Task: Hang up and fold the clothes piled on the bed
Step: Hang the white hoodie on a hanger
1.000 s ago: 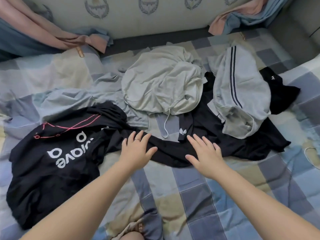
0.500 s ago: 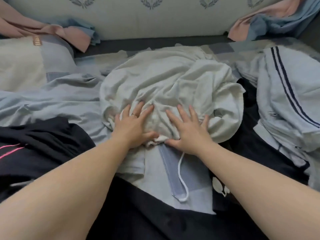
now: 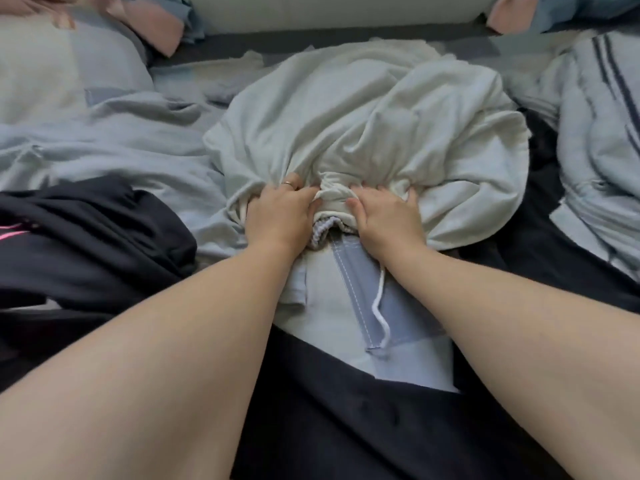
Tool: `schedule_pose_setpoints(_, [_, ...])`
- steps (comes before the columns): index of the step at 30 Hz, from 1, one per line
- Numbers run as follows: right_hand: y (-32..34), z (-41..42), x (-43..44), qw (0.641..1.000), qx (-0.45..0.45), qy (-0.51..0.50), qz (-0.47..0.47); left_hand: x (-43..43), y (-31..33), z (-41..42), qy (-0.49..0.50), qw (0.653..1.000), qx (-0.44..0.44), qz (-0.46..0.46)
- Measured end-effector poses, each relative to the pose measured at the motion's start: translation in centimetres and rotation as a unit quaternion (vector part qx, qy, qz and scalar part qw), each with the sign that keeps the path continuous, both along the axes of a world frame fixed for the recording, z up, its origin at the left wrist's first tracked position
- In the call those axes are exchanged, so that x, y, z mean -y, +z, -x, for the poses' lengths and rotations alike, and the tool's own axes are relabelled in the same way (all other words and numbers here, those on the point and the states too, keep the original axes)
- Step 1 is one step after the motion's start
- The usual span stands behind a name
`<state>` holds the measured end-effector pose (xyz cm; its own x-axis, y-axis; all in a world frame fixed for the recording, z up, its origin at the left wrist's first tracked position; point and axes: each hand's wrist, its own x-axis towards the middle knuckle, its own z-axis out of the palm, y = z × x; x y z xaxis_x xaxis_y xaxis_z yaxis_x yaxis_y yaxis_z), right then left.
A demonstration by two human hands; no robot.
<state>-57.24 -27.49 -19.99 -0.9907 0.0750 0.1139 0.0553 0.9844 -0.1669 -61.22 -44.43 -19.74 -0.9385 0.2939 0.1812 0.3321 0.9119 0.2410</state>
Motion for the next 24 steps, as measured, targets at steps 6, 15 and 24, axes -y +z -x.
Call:
schedule_pose_setpoints(6, [5.7,-6.9,-1.7,0.991,0.125,0.015,-0.046,-0.3,4.3,-7.2,-0.044,0.988,0.146,0.025])
schedule_pose_setpoints(15, [9.0,-29.8,-2.1,0.971,0.240,-0.010,0.001,0.2,8.6,-29.3,-0.085,0.937,0.338,0.028])
schedule_pose_setpoints(24, [10.6,-54.5,2.2,0.925,0.377,-0.031,0.044,3.4,10.8,-51.2,-0.148,0.859,0.474,0.125])
